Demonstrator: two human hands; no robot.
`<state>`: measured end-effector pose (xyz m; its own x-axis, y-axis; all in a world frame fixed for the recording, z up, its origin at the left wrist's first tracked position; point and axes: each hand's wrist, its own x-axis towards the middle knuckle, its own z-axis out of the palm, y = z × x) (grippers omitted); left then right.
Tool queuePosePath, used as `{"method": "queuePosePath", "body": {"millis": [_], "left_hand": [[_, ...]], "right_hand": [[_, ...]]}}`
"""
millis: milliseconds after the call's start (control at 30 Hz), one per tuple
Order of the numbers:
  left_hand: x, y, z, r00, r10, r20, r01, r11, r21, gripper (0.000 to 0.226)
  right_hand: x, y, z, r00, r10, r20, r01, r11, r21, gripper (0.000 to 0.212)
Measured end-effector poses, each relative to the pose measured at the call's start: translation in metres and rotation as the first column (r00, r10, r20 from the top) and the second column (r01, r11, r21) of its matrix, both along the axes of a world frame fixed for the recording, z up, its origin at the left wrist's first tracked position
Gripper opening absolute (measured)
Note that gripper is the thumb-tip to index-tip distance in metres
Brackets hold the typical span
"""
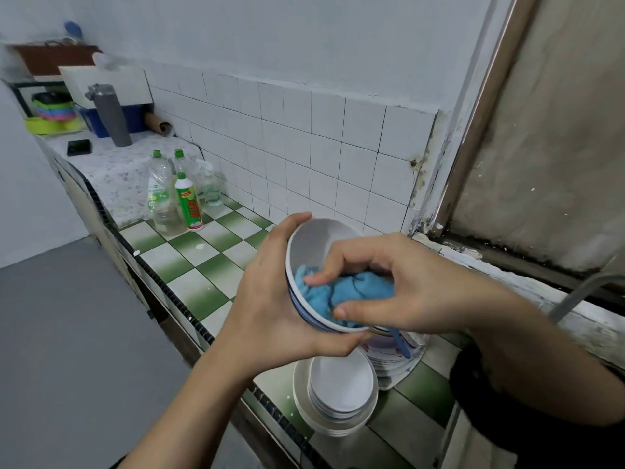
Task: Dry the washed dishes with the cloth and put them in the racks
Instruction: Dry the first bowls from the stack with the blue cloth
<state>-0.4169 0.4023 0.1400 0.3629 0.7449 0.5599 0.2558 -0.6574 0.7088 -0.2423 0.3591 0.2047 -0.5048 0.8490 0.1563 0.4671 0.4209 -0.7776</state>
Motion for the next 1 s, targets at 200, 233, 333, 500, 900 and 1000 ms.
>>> {"method": "queuePosePath", "body": {"millis": [200,233,333,500,900,1000], "left_hand": [[0.008,0.002,0.006,0.997,-0.075,-0.027,0.077,0.996,0.044,0.117],[0.010,0.002,0.007,0.996,-0.089,-0.027,0.090,0.995,0.042,0.116],[0.016,0.000,0.011,0.991,-0.136,0.015,0.135,0.991,0.007,0.111],[0.020,-0.003,0.013,0.986,-0.162,0.024,0.162,0.987,0.011,0.106],[0.027,-0.013,0.014,0.990,-0.138,0.016,0.138,0.990,-0.007,0.115],[0.025,-0.013,0.014,0.988,-0.142,0.059,0.143,0.990,-0.007,0.114]], "right_hand": [[0.029,0.008,0.019,0.645,-0.015,0.764,-0.218,0.955,0.202,0.033],[0.030,0.010,0.015,0.583,-0.113,0.805,-0.304,0.888,0.345,0.030],[0.033,0.016,-0.002,0.652,-0.345,0.676,-0.394,0.608,0.690,0.022],[0.026,0.014,-0.008,0.928,-0.045,0.370,-0.209,0.758,0.618,0.025],[0.024,-0.011,0.019,0.742,-0.308,0.596,-0.088,0.836,0.542,0.034],[0.025,-0.006,0.013,0.951,-0.120,0.284,0.003,0.924,0.382,0.035]]}}
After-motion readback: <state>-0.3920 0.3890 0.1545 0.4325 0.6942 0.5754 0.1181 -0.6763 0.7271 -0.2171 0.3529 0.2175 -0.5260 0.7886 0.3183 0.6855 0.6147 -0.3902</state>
